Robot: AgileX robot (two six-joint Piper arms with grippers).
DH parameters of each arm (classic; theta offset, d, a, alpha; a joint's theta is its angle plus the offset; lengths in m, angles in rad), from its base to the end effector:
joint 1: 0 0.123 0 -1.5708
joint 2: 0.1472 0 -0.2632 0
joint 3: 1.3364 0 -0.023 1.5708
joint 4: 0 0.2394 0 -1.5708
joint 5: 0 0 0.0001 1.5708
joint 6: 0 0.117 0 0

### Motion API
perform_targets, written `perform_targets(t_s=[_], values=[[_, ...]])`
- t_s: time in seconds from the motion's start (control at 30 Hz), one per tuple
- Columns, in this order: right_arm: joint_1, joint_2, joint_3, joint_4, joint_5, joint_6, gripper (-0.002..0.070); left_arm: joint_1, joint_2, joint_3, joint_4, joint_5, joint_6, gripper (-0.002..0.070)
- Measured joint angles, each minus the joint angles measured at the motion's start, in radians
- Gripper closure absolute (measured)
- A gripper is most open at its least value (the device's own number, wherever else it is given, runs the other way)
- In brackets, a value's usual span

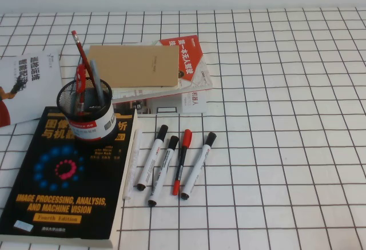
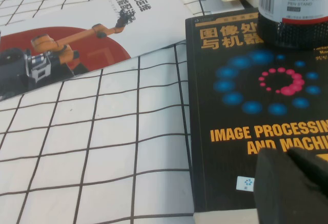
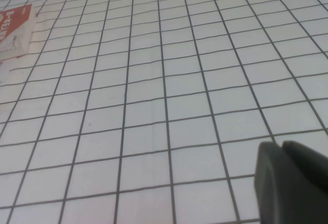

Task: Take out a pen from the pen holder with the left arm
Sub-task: 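Take a marker out of the pen holder and lay it on the table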

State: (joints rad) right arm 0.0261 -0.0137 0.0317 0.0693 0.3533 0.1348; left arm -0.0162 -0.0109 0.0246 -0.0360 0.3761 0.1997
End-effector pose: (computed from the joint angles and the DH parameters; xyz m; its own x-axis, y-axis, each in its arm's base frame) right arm 0.0886 0.0051 0.1647 -0.2836 0.1911 -0.9397 0.0074 0.9803 0.1972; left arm 0.0879 -0.0030 0.1643 -0.2889 0.1701 -0.9421 0.0777 0.9850 0.1541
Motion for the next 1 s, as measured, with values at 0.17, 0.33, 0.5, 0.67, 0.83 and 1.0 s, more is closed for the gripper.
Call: perform_targets(t_s=[0.17,0.33,0.5,0.67,0.83,1.0], values=[[0.000,0.000,0.000,0.000,0.000,0.000,0.0693,0.000,0.000,0.000,0.000,0.000,0.000,0.0677],[0.000,0.000,0.000,0.000,0.000,0.000,0.0693,0.000,0.000,0.000,0.000,0.000,0.000,0.0677],[0.000,0.000,0.000,0.000,0.000,0.000,0.0693,0.000,0.000,0.000,0.000,0.000,0.000,0.0677],[0.000,0.000,0.000,0.000,0.000,0.000,0.0693,0.000,0.000,0.000,0.000,0.000,0.000,0.0677],[0.000,0.000,0.000,0.000,0.000,0.000,0.0693,0.000,0.000,0.000,0.000,0.000,0.000,0.0677],[0.000,0.000,0.000,0.000,0.000,0.000,0.0693,0.000,0.000,0.000,-0.019,-0.033,-0.068,0.0677]])
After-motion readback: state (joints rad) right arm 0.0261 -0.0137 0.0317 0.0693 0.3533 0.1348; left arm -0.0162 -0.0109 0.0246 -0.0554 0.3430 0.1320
